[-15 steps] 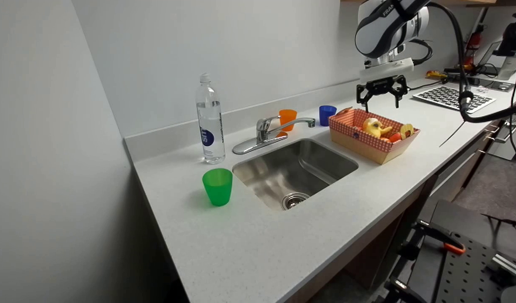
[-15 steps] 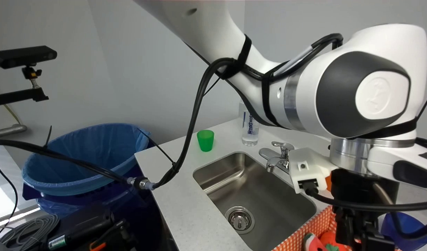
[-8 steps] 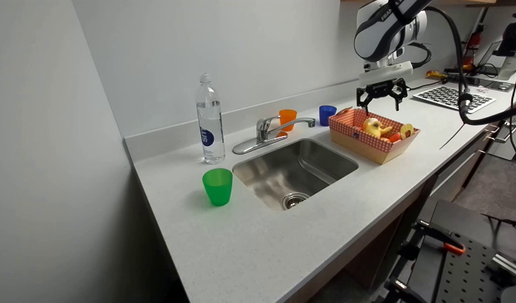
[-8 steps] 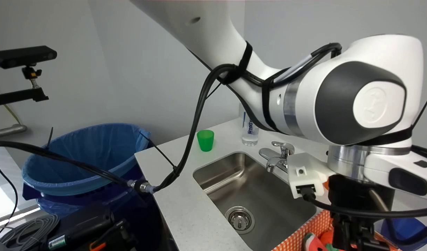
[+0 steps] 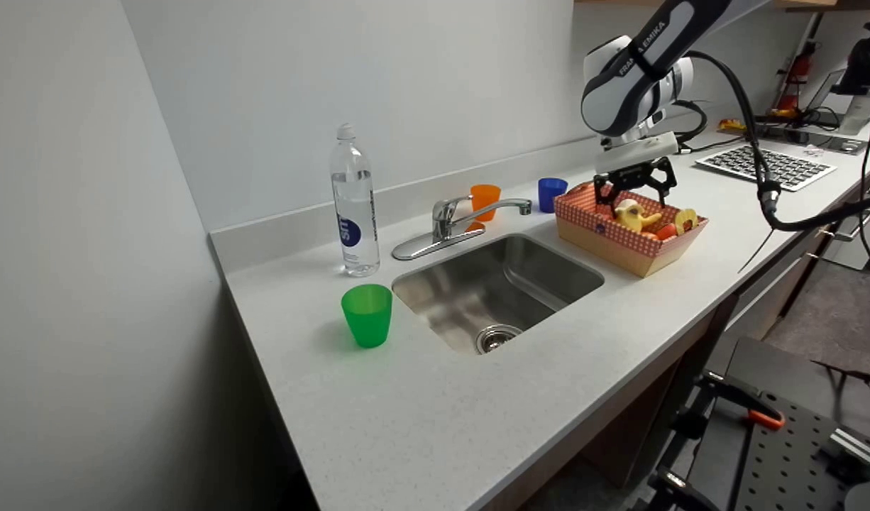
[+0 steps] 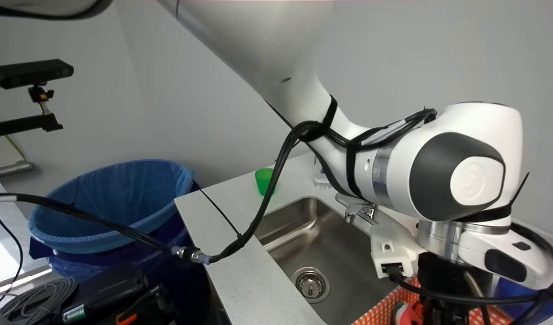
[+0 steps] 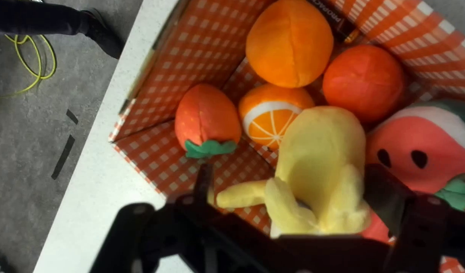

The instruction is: Take the banana plush toy from the box and place it on the counter

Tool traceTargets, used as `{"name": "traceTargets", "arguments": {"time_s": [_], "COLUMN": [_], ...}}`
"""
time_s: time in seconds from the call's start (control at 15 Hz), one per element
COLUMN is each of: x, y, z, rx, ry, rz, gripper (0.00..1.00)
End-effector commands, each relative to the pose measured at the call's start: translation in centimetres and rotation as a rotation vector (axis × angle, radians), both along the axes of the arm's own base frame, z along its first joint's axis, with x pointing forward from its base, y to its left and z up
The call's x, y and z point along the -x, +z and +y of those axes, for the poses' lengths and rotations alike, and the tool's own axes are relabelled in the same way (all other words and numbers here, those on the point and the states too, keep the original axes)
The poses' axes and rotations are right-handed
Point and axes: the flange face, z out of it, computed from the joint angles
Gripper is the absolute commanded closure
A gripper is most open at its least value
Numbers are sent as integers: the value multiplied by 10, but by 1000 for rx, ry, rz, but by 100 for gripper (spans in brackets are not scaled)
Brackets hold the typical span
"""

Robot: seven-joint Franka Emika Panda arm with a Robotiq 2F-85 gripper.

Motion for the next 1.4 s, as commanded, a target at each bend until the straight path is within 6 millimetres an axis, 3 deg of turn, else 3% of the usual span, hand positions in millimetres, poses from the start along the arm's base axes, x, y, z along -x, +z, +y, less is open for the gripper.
{"name": "traceTargets", "arguments": {"time_s": [0.0,0.4,0.47,0.67,0.93,1.2,1.33], "x": [-23,-29,-28,-25,-19,-15,-15], "y": [-10,-36,-38,-29,-1,27,40], "z": [-2,-7,-10,-19,-26,-16,-7], "rx": [35,59,59,53,29,-19,-47], "ry": [1,13,11,9,68,187,248], "rz": [3,52,57,56,33,12,2], "gripper": [0,0,21,42,73,98,100]}}
